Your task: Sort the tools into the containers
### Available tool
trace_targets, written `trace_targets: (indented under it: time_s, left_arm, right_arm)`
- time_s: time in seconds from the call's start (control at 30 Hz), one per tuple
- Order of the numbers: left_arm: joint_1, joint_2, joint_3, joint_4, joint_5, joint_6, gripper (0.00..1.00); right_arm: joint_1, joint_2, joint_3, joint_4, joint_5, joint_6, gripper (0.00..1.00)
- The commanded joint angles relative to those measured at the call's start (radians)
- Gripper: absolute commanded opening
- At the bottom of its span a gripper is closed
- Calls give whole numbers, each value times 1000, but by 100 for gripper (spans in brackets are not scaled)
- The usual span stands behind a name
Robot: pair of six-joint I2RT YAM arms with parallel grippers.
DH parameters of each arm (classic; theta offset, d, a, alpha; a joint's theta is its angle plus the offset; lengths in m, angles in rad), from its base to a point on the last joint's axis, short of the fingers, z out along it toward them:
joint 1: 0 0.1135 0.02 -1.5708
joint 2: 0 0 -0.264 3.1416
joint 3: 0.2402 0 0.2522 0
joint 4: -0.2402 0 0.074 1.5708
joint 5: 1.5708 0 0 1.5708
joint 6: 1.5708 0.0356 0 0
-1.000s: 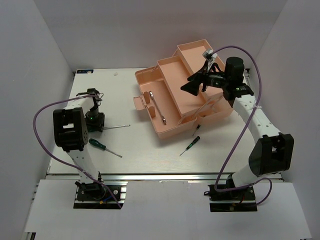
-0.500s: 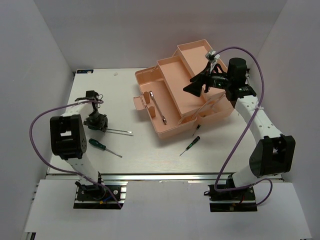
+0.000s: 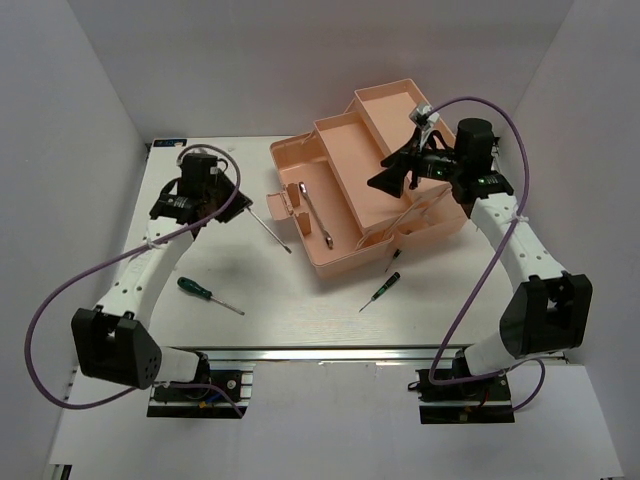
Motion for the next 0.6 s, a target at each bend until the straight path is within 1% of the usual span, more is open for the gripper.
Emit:
trace_targets:
  time_s: [0.0,0.03,0.07,0.1,0.13,0.2,0.23,0.27,0.3,0.33,0.37,0.4,0.43,0.47,0.5,0.53,0.57]
  left_arm:
    - [-17,-36,49,188,215,106,0]
    - [-23,-5,70,269,261,92,0]
    - [-43,21,89,310,342,83,0]
    - [-58,53,116,368,364,72,0]
    - [-73,131,186,406,391,52,0]
    - [-133,225,280,454,424,32,0]
    - [-148,328,388,465,434,11,0]
    - [-180,381,443,472,447,-1,0]
    - [-194,430,495,486,450,-33,0]
    - [-205,476,586,497,451,-50,0]
    - [-228,563,631,502,430,-61,0]
    - [-237,605,677,490,421,-71,0]
    - [-245,645,722,482,412,-80,0]
    - [-260,715,809,462,390,-84,0]
    - [-267,746,846,427,361,-87,0]
    - [-271,774,880,402,349,-94,0]
    - [-276,797,946,373,335,-98,7]
  right_arm:
    - [-11,-77,-24,8,15,-80,89]
    - [-14,-87,-35,22,26,-83,86]
    - [-32,-110,-47,34,21,-74,79]
    - [-46,-121,-75,112,20,-48,71]
    - [-62,-130,-90,155,16,39,40]
    - [-103,-158,-132,247,21,108,8]
    - [-111,-175,-141,264,23,130,6]
    - [-121,-184,-147,271,27,129,6]
    - [-125,-196,-158,274,36,124,10]
    - [-128,-216,-166,275,55,115,13]
    - [-129,-225,-170,275,59,110,16]
    - [-132,-236,-175,271,62,106,18]
    - [-132,-251,-184,265,67,103,22]
    - [-137,-259,-190,262,69,95,26]
    - [-138,-267,-195,257,70,90,38]
    - [-140,-281,-205,243,73,83,47]
    - [-140,-287,-210,235,73,61,57]
